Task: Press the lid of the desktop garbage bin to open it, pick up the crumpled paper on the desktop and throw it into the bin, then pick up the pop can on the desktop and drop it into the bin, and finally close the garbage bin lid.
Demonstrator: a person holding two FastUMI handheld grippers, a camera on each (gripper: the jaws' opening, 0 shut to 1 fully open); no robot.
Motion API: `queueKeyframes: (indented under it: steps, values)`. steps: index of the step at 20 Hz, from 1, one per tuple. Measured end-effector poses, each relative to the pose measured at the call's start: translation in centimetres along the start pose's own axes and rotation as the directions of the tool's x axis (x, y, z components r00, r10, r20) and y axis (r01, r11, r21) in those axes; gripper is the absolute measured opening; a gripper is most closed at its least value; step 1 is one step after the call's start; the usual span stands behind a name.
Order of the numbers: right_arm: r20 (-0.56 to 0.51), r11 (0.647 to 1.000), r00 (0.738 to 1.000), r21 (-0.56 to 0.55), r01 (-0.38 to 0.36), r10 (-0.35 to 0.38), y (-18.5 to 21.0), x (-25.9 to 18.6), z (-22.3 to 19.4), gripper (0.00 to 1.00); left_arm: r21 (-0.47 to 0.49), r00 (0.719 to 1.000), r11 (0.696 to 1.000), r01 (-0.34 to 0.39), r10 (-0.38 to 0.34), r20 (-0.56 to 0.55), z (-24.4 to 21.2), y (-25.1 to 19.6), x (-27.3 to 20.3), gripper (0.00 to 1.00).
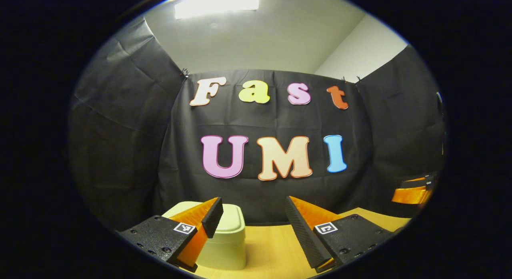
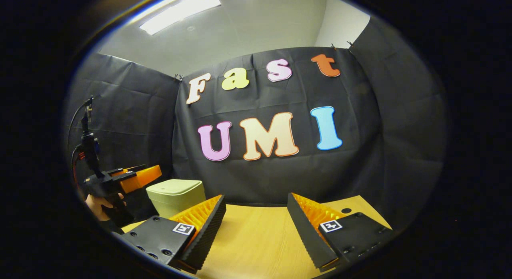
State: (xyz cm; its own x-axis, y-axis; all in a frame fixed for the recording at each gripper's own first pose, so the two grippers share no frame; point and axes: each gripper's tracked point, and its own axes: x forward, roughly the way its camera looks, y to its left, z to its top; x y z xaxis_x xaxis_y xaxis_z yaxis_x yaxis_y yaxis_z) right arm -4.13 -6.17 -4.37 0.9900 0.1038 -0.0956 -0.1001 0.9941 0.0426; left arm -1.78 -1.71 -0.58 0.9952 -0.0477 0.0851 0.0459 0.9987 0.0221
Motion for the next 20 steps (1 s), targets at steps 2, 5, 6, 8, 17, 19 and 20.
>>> queueKeyframes:
  steps: [2,5,6,8,17,19,20]
  values:
    - [0.015,1.000,1.000,0.028,-0.010,0.009,1.1,-0.9,0.4,0.97,-0.008,0.999,0.999,0.037,-0.037,0.013,0.5,-1.9,-1.3,0.93]
    - [0.023,0.997,1.000,0.074,-0.001,-0.001,2.2,-2.3,0.7,0.98,-0.072,0.990,0.988,0.137,-0.140,-0.032,-0.2,-5.0,-2.7,0.93]
    - [0.045,0.997,0.999,0.073,0.002,-0.005,2.3,-3.2,1.3,0.97,-0.083,0.987,0.985,0.150,-0.153,-0.038,-0.2,-5.2,-2.9,0.95]
    - [0.081,0.998,0.996,0.055,0.029,-0.033,2.1,-4.6,1.7,0.97,-0.102,0.984,0.980,0.168,-0.173,-0.034,0.1,-5.5,-3.1,0.94]
    - [0.097,0.996,0.992,0.029,0.080,-0.082,2.4,-6.4,2.1,0.97,-0.119,0.965,0.962,0.248,-0.256,-0.058,-0.5,-6.7,-3.4,0.93]
    - [0.101,0.996,0.991,0.022,0.088,-0.090,2.4,-6.0,2.4,0.97,-0.121,0.961,0.957,0.263,-0.271,-0.054,-0.1,-6.7,-3.0,0.92]
    - [0.103,0.996,0.991,0.024,0.087,-0.089,2.5,-5.8,2.6,0.97,-0.118,0.959,0.956,0.269,-0.277,-0.060,-0.2,-6.7,-3.0,0.92]
